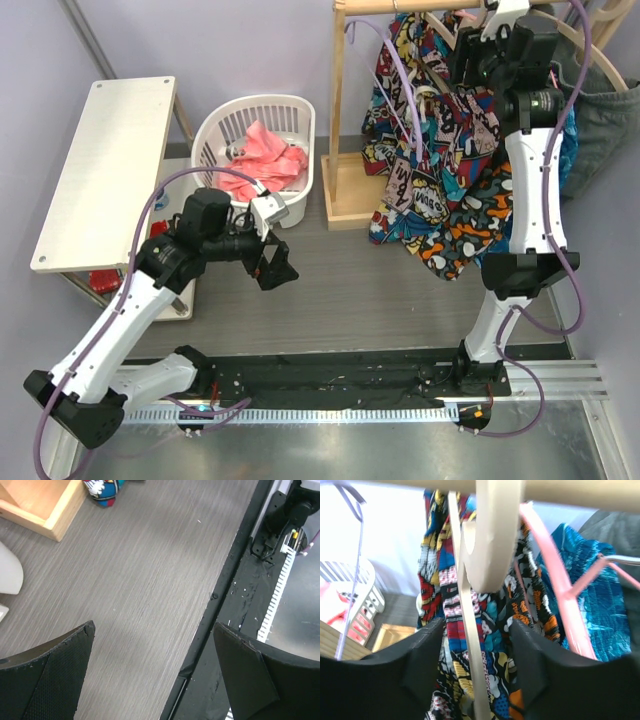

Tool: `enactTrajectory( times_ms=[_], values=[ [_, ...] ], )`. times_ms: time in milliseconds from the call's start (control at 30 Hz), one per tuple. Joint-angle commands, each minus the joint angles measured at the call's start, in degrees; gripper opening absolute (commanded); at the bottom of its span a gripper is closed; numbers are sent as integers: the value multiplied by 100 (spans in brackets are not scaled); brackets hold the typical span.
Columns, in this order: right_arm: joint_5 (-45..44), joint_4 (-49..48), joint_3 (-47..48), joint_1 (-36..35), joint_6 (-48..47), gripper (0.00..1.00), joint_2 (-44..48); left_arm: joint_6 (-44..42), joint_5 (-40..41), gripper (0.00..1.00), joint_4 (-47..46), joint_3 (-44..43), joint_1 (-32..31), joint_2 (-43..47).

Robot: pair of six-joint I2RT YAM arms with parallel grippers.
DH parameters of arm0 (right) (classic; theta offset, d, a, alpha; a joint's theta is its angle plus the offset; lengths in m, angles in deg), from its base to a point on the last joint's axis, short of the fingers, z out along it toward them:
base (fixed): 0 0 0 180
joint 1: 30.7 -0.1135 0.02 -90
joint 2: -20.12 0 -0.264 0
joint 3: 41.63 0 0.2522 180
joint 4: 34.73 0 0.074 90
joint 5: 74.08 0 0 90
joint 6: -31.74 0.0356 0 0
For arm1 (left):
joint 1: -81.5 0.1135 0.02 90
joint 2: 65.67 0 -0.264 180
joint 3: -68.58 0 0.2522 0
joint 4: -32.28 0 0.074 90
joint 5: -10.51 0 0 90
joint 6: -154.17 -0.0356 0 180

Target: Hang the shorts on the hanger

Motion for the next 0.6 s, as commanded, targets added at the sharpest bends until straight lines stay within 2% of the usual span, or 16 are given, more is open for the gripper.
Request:
enactTrajectory(
  times_ms=[0, 300, 433, 567],
  values=[
    [-151, -400, -102, 16, 28, 66, 604, 202, 65, 100, -274, -212, 153, 36],
    [25, -444, -462, 16, -33, 79, 1447, 641, 154, 100, 41, -739, 899, -350],
    [42, -514, -796, 16, -95, 85, 1912, 808, 118, 100, 428, -1388, 1251, -789],
    [384, -471, -1314, 16, -86, 89, 2554, 694, 250, 100, 1455, -2364, 1550, -1571]
  ],
)
